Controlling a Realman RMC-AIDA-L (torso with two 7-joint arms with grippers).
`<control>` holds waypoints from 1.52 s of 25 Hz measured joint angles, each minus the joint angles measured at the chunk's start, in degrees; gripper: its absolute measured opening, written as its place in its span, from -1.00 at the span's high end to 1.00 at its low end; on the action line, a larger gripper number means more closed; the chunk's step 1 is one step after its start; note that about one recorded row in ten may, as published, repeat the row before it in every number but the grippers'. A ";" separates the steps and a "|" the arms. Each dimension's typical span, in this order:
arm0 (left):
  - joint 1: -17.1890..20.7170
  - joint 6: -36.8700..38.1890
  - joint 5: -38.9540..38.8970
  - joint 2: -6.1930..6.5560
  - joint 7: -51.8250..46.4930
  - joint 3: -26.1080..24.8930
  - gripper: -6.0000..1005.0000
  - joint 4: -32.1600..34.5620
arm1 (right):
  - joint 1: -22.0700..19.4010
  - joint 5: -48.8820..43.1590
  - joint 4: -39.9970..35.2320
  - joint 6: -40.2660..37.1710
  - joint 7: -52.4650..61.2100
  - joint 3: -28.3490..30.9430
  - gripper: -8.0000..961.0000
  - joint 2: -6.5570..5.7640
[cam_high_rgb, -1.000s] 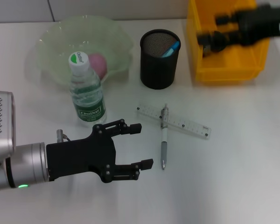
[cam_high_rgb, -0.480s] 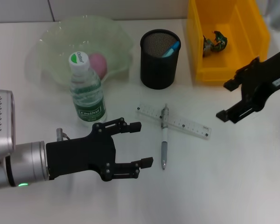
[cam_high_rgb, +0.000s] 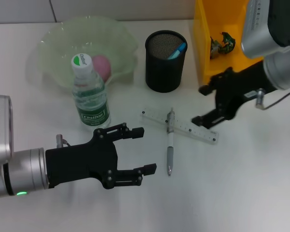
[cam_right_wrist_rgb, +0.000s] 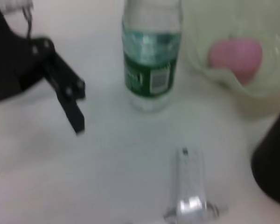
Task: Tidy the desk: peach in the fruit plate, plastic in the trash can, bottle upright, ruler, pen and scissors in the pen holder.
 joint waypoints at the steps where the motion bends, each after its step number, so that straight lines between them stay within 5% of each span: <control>1: 0.15 0.15 0.00 0.02 -0.02 0.00 -0.66 0.01 | -0.28 1.85 1.16 1.77 -1.18 -0.05 -0.73 0.01; 9: 2.17 1.51 0.41 1.14 -0.96 -1.19 -0.66 0.75 | 3.62 4.97 11.50 7.98 -5.06 -0.19 -0.73 -0.29; 11: 3.08 2.57 0.88 2.34 -1.67 -2.28 -0.66 0.71 | 3.88 5.05 12.23 8.79 -5.74 -0.39 -0.73 -0.26; 18: 2.95 4.64 1.32 3.39 -3.09 -3.42 -0.66 0.74 | 7.02 4.85 13.39 9.07 -0.82 -0.59 -0.73 -0.22; 23: 2.48 4.79 2.14 3.23 -3.85 -3.16 -0.66 1.88 | 7.95 4.52 12.79 7.86 0.66 -0.67 -0.73 -0.29; 29: 0.14 4.06 7.43 1.31 -7.41 -3.58 -0.66 3.51 | 8.47 1.67 13.63 7.54 1.63 -1.79 -0.73 -0.24; 38: -0.72 1.37 7.88 0.66 -7.64 -3.15 -0.66 3.10 | 11.40 1.15 20.74 9.70 1.53 -3.03 -0.73 -0.10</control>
